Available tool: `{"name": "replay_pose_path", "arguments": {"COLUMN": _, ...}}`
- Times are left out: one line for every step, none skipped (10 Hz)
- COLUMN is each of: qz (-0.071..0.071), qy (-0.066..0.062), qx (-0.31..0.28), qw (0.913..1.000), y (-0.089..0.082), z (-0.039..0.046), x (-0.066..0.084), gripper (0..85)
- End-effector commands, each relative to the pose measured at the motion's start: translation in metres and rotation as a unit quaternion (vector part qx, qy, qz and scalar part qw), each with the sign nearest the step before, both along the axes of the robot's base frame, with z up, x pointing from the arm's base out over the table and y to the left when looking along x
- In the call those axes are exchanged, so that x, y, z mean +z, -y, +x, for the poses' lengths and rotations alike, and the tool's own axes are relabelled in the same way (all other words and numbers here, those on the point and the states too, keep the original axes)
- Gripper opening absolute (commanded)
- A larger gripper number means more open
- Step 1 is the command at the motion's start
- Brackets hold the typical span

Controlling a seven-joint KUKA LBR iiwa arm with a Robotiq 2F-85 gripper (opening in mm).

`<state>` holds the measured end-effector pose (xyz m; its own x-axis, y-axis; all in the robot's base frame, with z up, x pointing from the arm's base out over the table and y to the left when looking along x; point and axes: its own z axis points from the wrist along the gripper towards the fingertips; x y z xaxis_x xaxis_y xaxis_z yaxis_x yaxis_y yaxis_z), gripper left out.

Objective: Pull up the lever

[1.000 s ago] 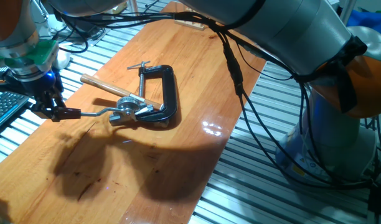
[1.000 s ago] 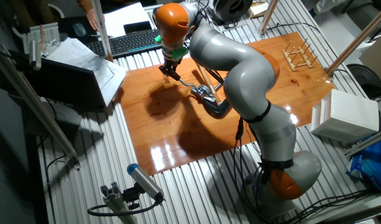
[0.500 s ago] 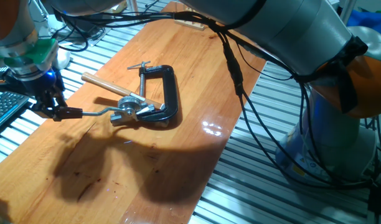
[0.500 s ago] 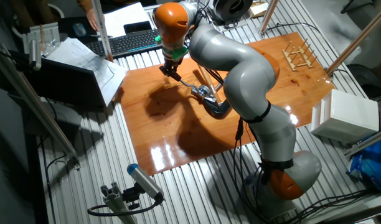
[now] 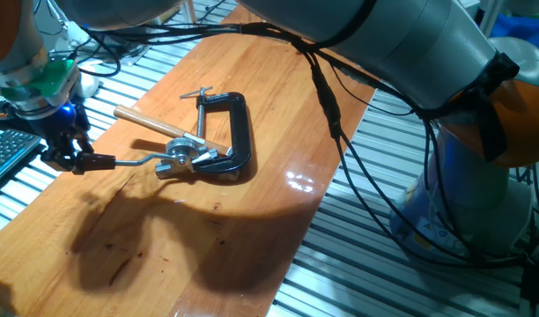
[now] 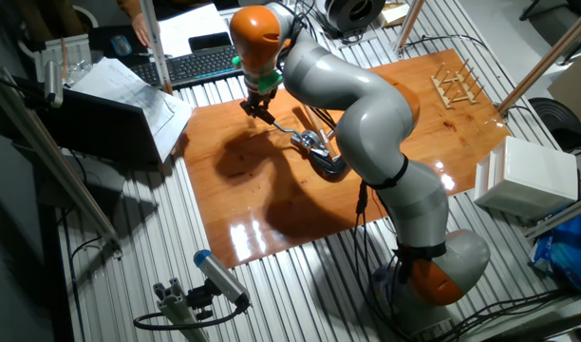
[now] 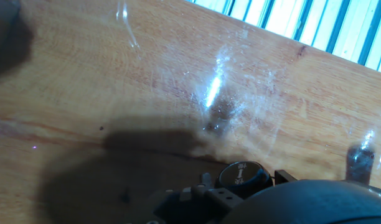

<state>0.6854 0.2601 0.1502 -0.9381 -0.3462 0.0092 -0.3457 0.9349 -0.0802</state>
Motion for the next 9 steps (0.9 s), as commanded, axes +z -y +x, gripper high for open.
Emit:
{"name": "replay_pose_path", "arguments": {"qz": -0.002, "qy": -0.002, "qx": -0.002, "qw": 1.0000, "y": 0.000, "z": 0.0002, "x": 0.000, "gripper": 51.0}}
{"name": "replay_pose_path", "arguments": {"qz": 0.000, "qy": -0.004, "qx": -0.004, "qw": 1.0000, "y": 0.000, "z": 0.0004, "x": -0.001, "gripper": 51.0}}
{"name": "replay_pose_path", "arguments": {"qz": 0.002, "qy": -0.004, "qx": -0.004, "qw": 1.0000, "y": 0.003, "z": -0.0021, "x": 0.002, "gripper": 51.0}}
{"name": "replay_pose_path", "arguments": {"qz": 0.003, "qy": -0.004, "qx": -0.004, "qw": 1.0000, "y": 0.007, "z": -0.0069, "x": 0.005, "gripper": 51.0}}
{"name": "replay_pose_path", "arguments": {"qz": 0.003, "qy": -0.004, "qx": -0.004, "qw": 1.0000, "y": 0.009, "z": -0.0120, "x": 0.007, "gripper": 51.0}}
{"name": "replay_pose_path", "arguments": {"qz": 0.002, "qy": -0.005, "qx": -0.001, "qw": 1.0000, "y": 0.013, "z": -0.0167, "x": 0.008, "gripper": 51.0}}
{"name": "replay_pose_path", "arguments": {"qz": -0.001, "qy": -0.005, "qx": 0.004, "qw": 1.0000, "y": 0.017, "z": -0.0200, "x": 0.008, "gripper": 51.0}}
{"name": "replay_pose_path", "arguments": {"qz": 0.001, "qy": -0.004, "qx": 0.007, "qw": 1.0000, "y": 0.021, "z": -0.0217, "x": 0.005, "gripper": 51.0}}
{"name": "replay_pose_path", "arguments": {"qz": 0.001, "qy": 0.001, "qx": 0.010, "qw": 0.9999, "y": 0.023, "z": -0.0218, "x": -0.001, "gripper": 34.0}}
